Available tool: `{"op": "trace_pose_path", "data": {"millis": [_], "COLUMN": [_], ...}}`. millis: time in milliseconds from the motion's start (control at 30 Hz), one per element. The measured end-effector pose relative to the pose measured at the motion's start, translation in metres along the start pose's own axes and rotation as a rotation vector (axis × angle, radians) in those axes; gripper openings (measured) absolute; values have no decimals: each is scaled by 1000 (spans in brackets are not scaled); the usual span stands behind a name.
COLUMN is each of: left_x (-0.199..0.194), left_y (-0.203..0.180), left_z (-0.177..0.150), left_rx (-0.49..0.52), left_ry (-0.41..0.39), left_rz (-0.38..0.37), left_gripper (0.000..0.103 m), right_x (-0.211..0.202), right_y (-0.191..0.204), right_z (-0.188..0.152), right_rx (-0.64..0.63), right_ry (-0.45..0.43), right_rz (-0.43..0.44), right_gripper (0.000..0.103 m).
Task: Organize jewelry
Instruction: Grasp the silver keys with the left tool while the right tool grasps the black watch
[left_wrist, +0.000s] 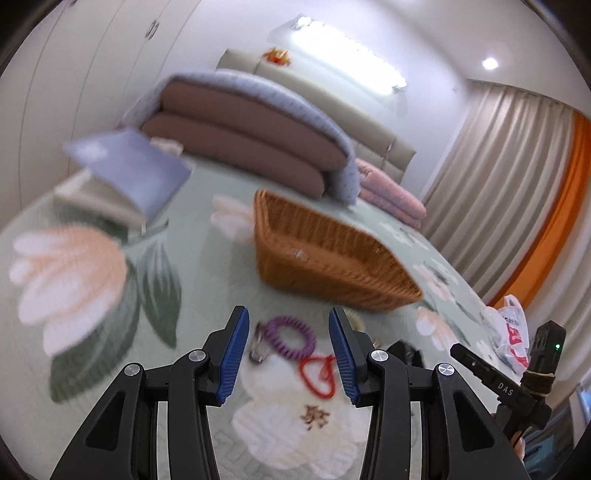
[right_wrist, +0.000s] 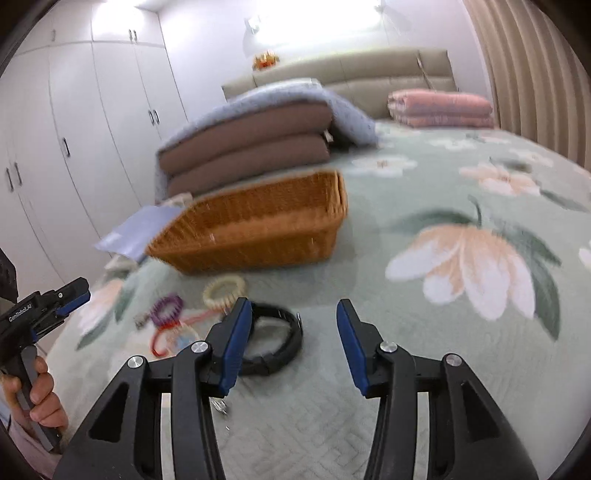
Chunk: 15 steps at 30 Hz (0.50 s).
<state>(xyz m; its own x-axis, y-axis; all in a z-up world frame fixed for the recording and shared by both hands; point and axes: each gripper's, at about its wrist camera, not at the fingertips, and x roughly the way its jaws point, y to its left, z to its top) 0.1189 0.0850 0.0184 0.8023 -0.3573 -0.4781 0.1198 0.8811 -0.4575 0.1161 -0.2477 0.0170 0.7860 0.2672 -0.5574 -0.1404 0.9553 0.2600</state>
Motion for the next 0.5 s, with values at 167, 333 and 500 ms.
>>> {"op": "trace_pose_path", "data": {"millis": [167,333,500], "left_x": [23,38,46], "left_y": [12,13,14], "left_z": [-5,-10,-10], "left_rx": [-43,5,53], "left_ry": [67,190,239], "left_rz": [7,68,97], "left_gripper": [46,46,46], "right_x": [-1,11,24], "right_y": [4,-1,-8], "right_z": [-1,0,3], "right_rx": [-29,-6,22], "right_ry": [-16,30,74], "right_rz": [-11,-27,-32], "right_gripper": [51,51,51]}}
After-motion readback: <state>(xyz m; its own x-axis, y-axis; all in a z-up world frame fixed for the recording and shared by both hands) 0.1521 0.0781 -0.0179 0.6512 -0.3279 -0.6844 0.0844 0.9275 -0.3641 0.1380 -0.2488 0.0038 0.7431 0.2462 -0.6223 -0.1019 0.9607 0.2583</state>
